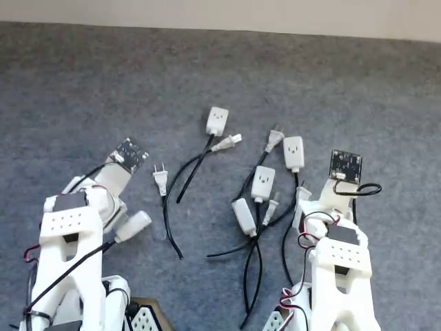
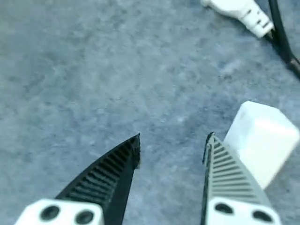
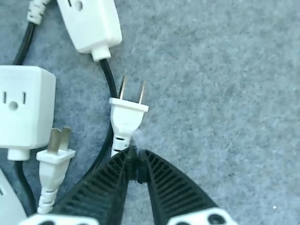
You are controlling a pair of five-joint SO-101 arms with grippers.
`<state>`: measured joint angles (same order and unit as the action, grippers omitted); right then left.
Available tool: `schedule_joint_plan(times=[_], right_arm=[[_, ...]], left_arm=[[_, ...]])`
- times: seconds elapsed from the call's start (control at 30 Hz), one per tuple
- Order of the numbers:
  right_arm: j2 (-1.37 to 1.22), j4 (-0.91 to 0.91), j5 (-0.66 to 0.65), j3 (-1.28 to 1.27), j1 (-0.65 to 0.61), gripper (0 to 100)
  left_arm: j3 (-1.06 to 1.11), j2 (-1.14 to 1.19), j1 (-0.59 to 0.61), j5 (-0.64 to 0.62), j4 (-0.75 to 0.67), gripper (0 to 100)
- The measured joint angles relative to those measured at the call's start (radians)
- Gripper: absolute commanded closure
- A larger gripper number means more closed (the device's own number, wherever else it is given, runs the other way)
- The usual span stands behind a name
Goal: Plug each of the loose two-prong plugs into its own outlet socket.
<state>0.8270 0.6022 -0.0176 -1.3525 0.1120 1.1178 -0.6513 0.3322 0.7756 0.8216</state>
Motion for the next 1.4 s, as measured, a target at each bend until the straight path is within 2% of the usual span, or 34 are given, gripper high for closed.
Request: schedule_joint_plan(times=[0.13,0.27,0.43,0.8,0.9,0.97,1.07,1.2,1.4], right_arm=[[0.0,0.0,0.0,0.0,0.0,98.8],[0.0,0.0,0.0,0.0,0.0,98.8],[0.0,0.0,0.0,0.0,0.0,98.8],[0.0,0.0,0.0,0.0,0.0,98.8],[0.0,0.0,0.0,0.0,0.0,98.8],[0.0,0.0,0.0,0.0,0.0,98.8],[0.0,0.0,0.0,0.0,0.0,98.8],[0.0,0.0,0.0,0.0,0.0,98.8],[0.0,0.0,0.0,0.0,0.0,98.8]], left_arm=[[0.044,0.0,-0.011,0.0,-0.003,77],[0.064,0.0,-0.078,0.0,0.032,77],[0.04,-0.011,-0.184,-0.002,0.207,77],[-0.368,-0.011,-0.195,-0.005,0.531,77],[-0.382,-0.012,-0.229,0.0,0.631,77],[-0.339,-0.012,-0.279,0.046,0.681,77],[-0.232,-0.012,-0.347,0.081,0.661,77],[-0.1,-0.012,-0.351,0.086,0.517,77],[0.034,-0.012,-0.351,0.086,0.373,77]])
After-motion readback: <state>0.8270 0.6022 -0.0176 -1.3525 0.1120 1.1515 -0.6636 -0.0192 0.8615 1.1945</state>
